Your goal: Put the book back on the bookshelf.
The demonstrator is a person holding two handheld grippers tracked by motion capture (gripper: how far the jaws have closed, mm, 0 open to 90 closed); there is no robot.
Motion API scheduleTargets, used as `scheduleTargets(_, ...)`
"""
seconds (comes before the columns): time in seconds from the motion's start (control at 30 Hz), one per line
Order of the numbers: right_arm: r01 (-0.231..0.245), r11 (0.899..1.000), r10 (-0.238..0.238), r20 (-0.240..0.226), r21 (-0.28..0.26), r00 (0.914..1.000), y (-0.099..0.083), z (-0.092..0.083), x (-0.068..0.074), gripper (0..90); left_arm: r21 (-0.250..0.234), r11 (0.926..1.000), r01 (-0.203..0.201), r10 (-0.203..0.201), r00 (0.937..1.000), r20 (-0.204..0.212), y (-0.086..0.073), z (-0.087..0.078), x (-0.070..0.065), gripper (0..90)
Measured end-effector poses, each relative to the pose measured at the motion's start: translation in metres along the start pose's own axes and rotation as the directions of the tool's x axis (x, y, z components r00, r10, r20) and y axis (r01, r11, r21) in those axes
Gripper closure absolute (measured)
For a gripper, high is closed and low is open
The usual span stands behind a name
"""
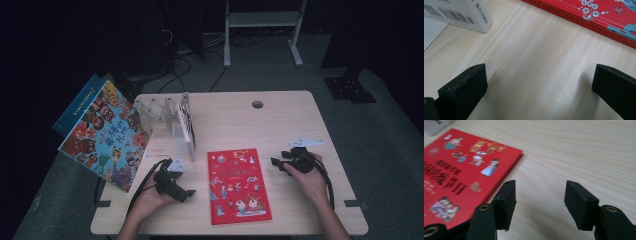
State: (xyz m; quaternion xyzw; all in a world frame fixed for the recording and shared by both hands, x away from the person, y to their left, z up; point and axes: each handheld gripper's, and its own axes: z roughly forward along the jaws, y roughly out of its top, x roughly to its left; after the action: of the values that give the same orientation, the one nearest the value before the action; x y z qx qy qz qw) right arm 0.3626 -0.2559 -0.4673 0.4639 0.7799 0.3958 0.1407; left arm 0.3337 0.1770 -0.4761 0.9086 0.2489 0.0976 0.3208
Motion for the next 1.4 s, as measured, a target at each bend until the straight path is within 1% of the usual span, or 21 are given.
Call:
scheduleTargets(0.07, 0.007, 1.000, -0.007, -0.027, 0.003, 0.9996, 0.001, 0.002, 0.006, 42.8, -0.010, 0.9999, -0.007, 0.007, 1.0000, 0.004, -0.001, 0.000, 0.001, 0.0)
scheduleTargets(0.13, 0.002, 1.000, -0.001, -0.060, 0.008, 0.9982, 0.003, 0.003, 0.013, 43.4, -0.046, 0.9989, -0.005, 0.005, 1.0000, 0.005, -0.005, 0.001, 0.001, 0.0)
scheduleTargets(0.2, 0.006, 1.000, -0.005, -0.088, 0.011, 0.9961, 0.005, 0.005, 0.019, 43.7, -0.094, 0.9955, -0.008, 0.009, 0.9999, 0.006, -0.009, 0.002, 0.002, 0.0)
scheduleTargets(0.23, 0.006, 1.000, -0.004, -0.101, 0.019, 0.9949, 0.006, 0.007, 0.022, 43.5, -0.105, 0.9945, -0.005, 0.005, 1.0000, 0.003, -0.010, 0.002, 0.002, 0.0)
scheduleTargets(0.27, 0.009, 1.000, -0.007, -0.115, 0.019, 0.9933, 0.007, 0.009, 0.025, 43.4, -0.103, 0.9946, -0.002, 0.002, 1.0000, 0.001, -0.010, 0.002, 0.002, 0.0)
scheduleTargets(0.33, 0.021, 0.999, -0.017, -0.126, 0.027, 0.9919, 0.011, 0.014, 0.030, 43.3, -0.102, 0.9948, 0.000, 0.000, 1.0000, -0.001, -0.010, 0.002, 0.001, 0.0)
scheduleTargets(0.43, 0.014, 0.999, -0.010, -0.131, 0.031, 0.9913, 0.016, 0.021, 0.035, 43.6, -0.103, 0.9947, 0.001, -0.001, 1.0000, -0.001, -0.010, 0.002, 0.001, 0.0)
scheduleTargets(0.5, 0.022, 0.998, -0.014, -0.127, 0.058, 0.9918, 0.017, 0.028, 0.036, 43.5, -0.103, 0.9947, 0.001, -0.001, 1.0000, -0.001, -0.010, 0.002, 0.001, 0.0)
scheduleTargets(0.63, 0.013, 0.996, -0.002, -0.137, 0.085, 0.9906, 0.018, 0.040, 0.038, 43.5, -0.103, 0.9947, -0.003, 0.003, 1.0000, 0.005, -0.010, 0.002, 0.001, 0.0)
scheduleTargets(0.67, 0.007, 0.997, 0.005, -0.150, 0.080, 0.9886, 0.018, 0.043, 0.038, 44.4, -0.102, 0.9947, -0.007, 0.008, 0.9999, 0.008, -0.010, 0.002, 0.000, 0.0)
scheduleTargets(0.7, 0.008, 0.997, 0.003, -0.151, 0.075, 0.9886, 0.018, 0.044, 0.038, 43.8, -0.103, 0.9946, -0.011, 0.013, 0.9998, 0.013, -0.010, 0.002, 0.000, 0.0)
scheduleTargets(0.8, 0.017, 0.996, -0.006, -0.137, 0.084, 0.9906, 0.022, 0.046, 0.040, 42.9, -0.106, 0.9943, -0.015, 0.017, 0.9997, 0.015, -0.010, 0.002, 0.000, 0.0)
scheduleTargets(0.93, 0.012, 0.998, -0.002, -0.148, 0.066, 0.9889, 0.026, 0.054, 0.041, 43.9, -0.104, 0.9944, -0.018, 0.020, 0.9996, 0.018, -0.010, 0.002, -0.001, 0.0)
scheduleTargets(1.0, 0.016, 0.997, -0.005, -0.147, 0.070, 0.9891, 0.030, 0.058, 0.043, 43.8, -0.102, 0.9945, -0.020, 0.022, 0.9996, 0.019, -0.010, 0.002, -0.001, 0.0)
scheduleTargets(1.2, 0.042, 0.996, -0.030, -0.150, 0.074, 0.9883, 0.040, 0.070, 0.048, 43.8, -0.101, 0.9947, -0.020, 0.022, 0.9996, 0.019, -0.010, 0.002, -0.001, 0.0)
scheduleTargets(1.3, 0.059, 0.995, -0.047, -0.149, 0.082, 0.9877, 0.046, 0.075, 0.052, 43.8, -0.104, 0.9943, -0.019, 0.021, 0.9996, 0.018, -0.010, 0.002, -0.003, 0.0)
scheduleTargets(1.37, 0.065, 0.994, -0.052, -0.149, 0.085, 0.9875, 0.048, 0.077, 0.054, 43.8, -0.108, 0.9940, -0.017, 0.020, 0.9994, 0.029, -0.008, 0.003, -0.007, 0.0)
scheduleTargets(1.4, 0.066, 0.994, -0.053, -0.150, 0.084, 0.9873, 0.049, 0.079, 0.055, 43.8, -0.119, 0.9929, -0.002, 0.008, 0.9987, 0.050, -0.007, 0.004, -0.009, 0.0)
